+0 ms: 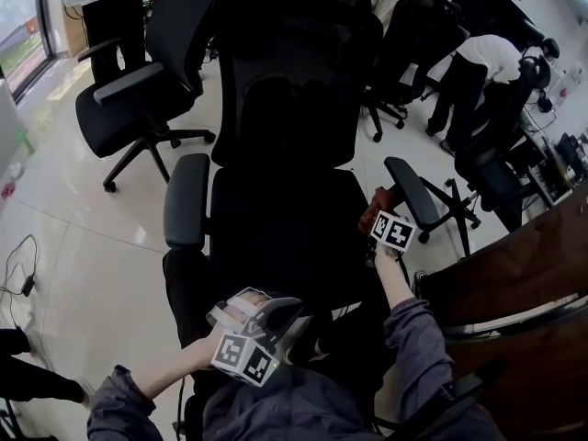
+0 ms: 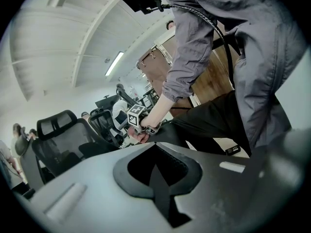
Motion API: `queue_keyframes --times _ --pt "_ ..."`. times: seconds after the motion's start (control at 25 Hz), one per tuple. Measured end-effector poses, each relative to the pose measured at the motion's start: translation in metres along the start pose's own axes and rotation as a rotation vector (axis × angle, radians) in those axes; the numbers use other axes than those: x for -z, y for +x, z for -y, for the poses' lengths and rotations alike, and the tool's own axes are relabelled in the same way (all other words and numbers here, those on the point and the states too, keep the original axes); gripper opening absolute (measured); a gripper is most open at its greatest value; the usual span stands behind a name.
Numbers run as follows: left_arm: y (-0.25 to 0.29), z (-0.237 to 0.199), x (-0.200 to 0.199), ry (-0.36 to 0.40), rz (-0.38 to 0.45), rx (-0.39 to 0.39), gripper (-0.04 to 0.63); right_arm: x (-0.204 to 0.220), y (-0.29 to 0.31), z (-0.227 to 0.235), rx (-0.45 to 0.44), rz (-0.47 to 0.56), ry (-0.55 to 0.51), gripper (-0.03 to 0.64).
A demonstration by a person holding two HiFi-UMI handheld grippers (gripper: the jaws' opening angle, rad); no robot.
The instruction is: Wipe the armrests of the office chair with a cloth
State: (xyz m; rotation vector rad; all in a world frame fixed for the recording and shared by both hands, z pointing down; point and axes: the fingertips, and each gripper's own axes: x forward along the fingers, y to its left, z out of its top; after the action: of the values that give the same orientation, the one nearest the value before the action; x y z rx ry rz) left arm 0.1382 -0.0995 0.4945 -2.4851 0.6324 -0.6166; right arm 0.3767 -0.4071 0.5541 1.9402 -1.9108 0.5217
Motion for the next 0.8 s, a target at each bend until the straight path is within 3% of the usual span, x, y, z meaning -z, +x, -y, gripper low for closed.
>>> queue_keyframes --times 0.16,0.32,0.44,0.8 --pt "-0.003 -0.007 0.000 -0.021 0.000 -0.006 0.017 -0.032 -0.028 -0.048 -0.121 0.111 -0.180 0.050" --pt "-0.014 -0.025 0.002 -0.026 -0.013 -0.044 0.017 -0.073 -0.067 -0.108 -0.310 0.189 -0.264 0.049" --pt "-0.033 -0.057 0.001 -0.017 -0.038 -0.110 0.017 -0.112 -0.097 -0.150 -0.436 0.229 -0.309 0.051" --pt "-0.131 -0.158 0.027 -0.099 -0.161 -0.377 0.017 -0.223 -0.194 -0.278 -0.772 0.310 -0.523 0.051"
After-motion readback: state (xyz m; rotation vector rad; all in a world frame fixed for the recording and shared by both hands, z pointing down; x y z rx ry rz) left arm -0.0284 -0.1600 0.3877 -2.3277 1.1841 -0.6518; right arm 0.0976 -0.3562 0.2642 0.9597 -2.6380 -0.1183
